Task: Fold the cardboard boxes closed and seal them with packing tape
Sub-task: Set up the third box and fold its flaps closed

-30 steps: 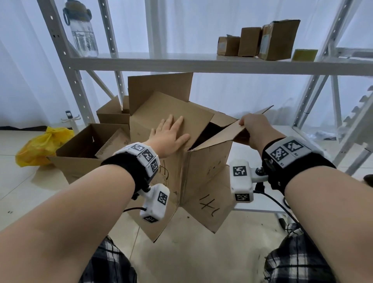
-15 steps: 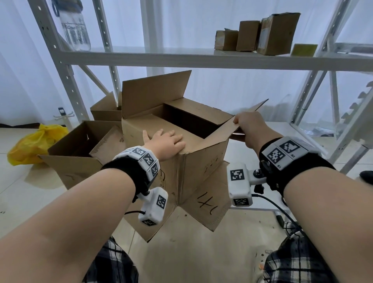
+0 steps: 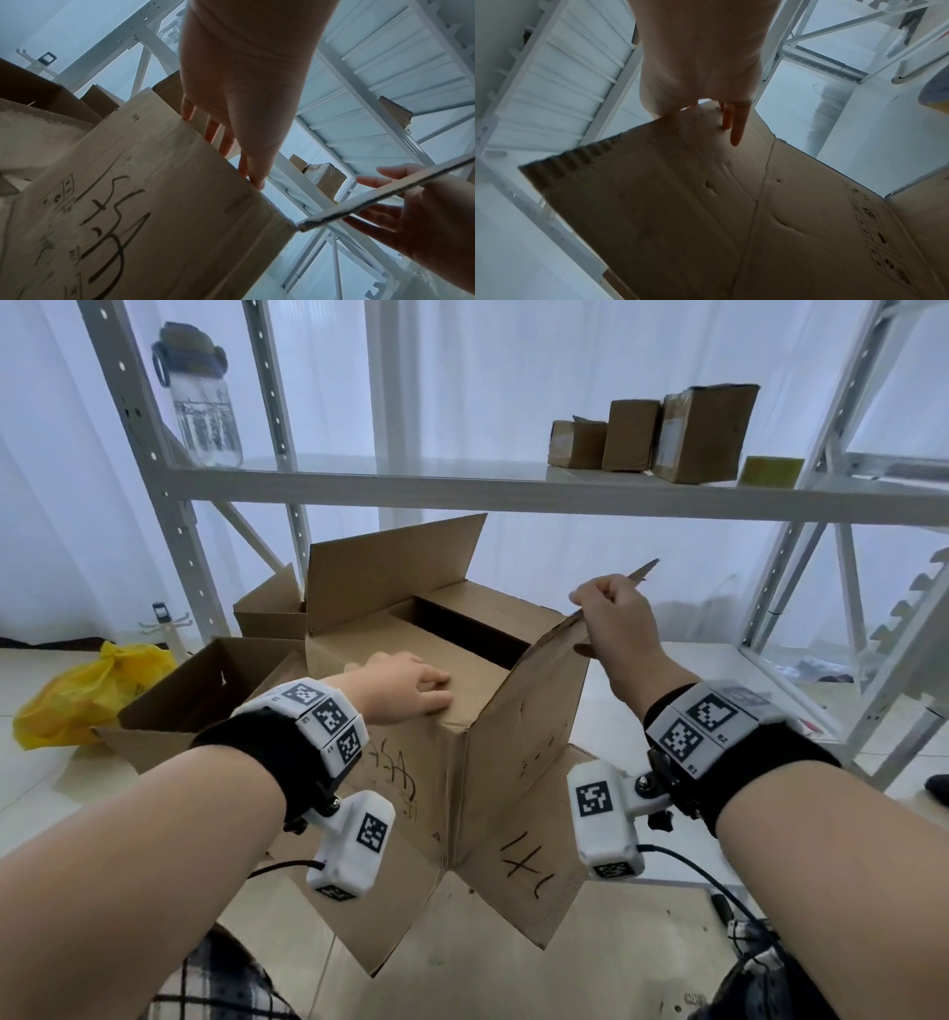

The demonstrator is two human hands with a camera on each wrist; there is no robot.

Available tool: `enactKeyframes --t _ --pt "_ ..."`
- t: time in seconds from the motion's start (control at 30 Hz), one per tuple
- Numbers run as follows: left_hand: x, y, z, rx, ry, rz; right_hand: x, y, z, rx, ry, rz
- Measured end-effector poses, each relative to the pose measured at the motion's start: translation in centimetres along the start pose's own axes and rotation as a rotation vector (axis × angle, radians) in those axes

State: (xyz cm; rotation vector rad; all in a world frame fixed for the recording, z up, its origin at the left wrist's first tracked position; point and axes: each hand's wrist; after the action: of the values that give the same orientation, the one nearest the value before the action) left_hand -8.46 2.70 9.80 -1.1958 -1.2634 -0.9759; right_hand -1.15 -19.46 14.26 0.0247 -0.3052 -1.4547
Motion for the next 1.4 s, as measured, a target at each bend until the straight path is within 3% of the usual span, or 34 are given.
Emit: enactKeyframes --t 0.13,0.3,0.43,0.63,0.93,1.1,1.23,1.3,1.4 --pt "-0.7 -0.1 0.3 0.002 0.051 0.046 -1.4 0.3 -1.0 0.133 -0.082 0.067" --pt "-2.1 -1.0 1.1 -0.042 -0.211 -0.282 -2.4 0.7 -2.4 0.205 -0.086 0.069" --pt "-3.3 -1.5 2.4 0.101 -0.29 -0.432 -3.8 0.7 -3.6 0.261 -0.149 0.217" --pt "-4.3 -1.0 3.9 0.193 -0.484 -0.537 -8.1 0.8 -4.7 0.151 -0.861 0.478" --pt "-5.6 -0.8 3.9 0.196 -0.63 -0.681 -7.9 1.0 -5.7 0.079 -1.036 0.458" --pt "-4.7 0.1 5.4 0.215 -0.479 -0.658 -8.1 2.2 -4.1 0.077 -1.175 0.501" --pt "-2.9 1.0 7.0 0.217 -0.407 -0.894 -8.5 3.9 -3.3 0.023 -1.14 0.562" --pt "-1.5 1.5 7.5 0.219 -0.465 -0.958 -8.7 4.4 -3.1 0.02 -1.112 0.578" --pt "0.5 3.2 7.7 0.2 -0.692 -0.908 -8.7 4.7 -2.9 0.017 -1.085 0.582"
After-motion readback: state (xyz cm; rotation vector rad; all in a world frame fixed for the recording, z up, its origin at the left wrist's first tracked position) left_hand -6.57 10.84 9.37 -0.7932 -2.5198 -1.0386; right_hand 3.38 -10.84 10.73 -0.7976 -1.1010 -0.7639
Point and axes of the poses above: each hand's wrist, its own y-axis towards the middle knuckle, its own x-axis out of the back of the hand, z = x × y, and after that the axes turned 1 degree about z, right-handed
